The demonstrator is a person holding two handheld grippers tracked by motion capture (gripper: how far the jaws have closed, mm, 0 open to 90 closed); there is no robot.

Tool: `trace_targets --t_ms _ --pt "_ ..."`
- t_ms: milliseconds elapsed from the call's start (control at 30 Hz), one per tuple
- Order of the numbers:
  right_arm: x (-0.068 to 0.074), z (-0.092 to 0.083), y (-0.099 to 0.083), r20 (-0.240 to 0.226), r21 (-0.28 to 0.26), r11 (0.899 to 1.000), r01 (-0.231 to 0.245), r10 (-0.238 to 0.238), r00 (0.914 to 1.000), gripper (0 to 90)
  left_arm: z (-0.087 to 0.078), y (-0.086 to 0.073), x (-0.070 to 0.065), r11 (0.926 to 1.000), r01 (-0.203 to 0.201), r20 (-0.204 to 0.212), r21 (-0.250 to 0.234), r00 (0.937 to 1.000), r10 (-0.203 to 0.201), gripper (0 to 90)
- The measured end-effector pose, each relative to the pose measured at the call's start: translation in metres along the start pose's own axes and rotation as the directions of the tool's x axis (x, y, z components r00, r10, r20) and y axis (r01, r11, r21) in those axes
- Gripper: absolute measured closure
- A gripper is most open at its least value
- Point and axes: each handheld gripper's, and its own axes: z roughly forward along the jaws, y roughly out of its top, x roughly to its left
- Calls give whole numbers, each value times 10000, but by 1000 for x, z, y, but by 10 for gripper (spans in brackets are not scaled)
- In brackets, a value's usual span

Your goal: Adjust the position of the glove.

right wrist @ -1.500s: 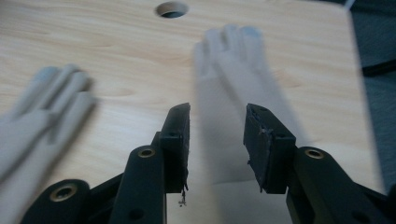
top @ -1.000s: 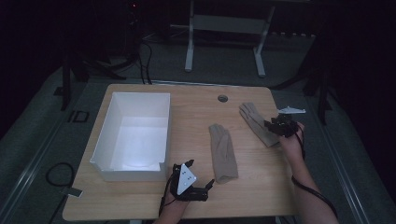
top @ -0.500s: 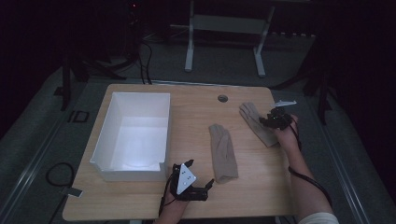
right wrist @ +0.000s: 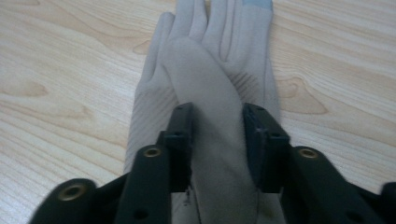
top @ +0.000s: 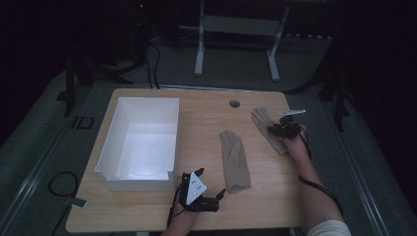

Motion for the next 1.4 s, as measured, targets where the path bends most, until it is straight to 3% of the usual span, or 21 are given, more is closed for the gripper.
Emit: trace_targets --t_ms 100,167,333,467,667,833,933,1167,1233,1300,1367,1400 --pt "6 -1 1 266 54 10000 67 -68 9996 747 0 0 0 10000 -14 8 6 10000 14 35" --pt "8 -2 1 248 66 9994 -334 332 9991 773 0 0 0 10000 -21 -11 16 10000 21 35" --pt "14 -9 1 621 -123 9971 -753 760 9952 811 0 0 0 10000 -17 -17 27 10000 17 35" --pt "18 -23 2 825 -315 9916 -1253 1276 9884 828 0 0 0 10000 -23 -49 15 10000 23 35" --pt "28 -48 -4 930 -594 9865 -1525 1576 9831 834 0 0 -1 10000 -67 -70 -7 10000 67 35" --pt "39 -64 -19 1275 -647 9743 -2158 2225 9666 834 0 0 -2 9999 -113 -93 -12 9999 113 35" --pt "48 -72 -29 1270 -448 9711 -2346 2384 9628 831 0 0 -2 9999 -133 -99 -8 9999 133 35" --pt "59 -75 -48 1113 -179 9783 -2065 2072 9720 779 0 0 -2 9998 -193 -100 18 9998 193 35" --pt "59 -73 -53 1057 -108 9789 -2041 2041 9732 725 0 0 -2 9998 -188 -94 24 9998 188 35" --pt "56 -72 -56 767 -269 9797 -1985 2000 9768 615 0 0 -2 9998 -184 -92 19 9998 184 35" --pt "54 -73 -57 827 -298 9792 -2006 2024 9758 584 0 0 -2 9999 -166 -88 15 9998 166 35" --pt "49 -77 -59 611 -454 9799 -1945 1970 9785 568 0 0 -2 9999 -152 -80 8 9999 152 35"
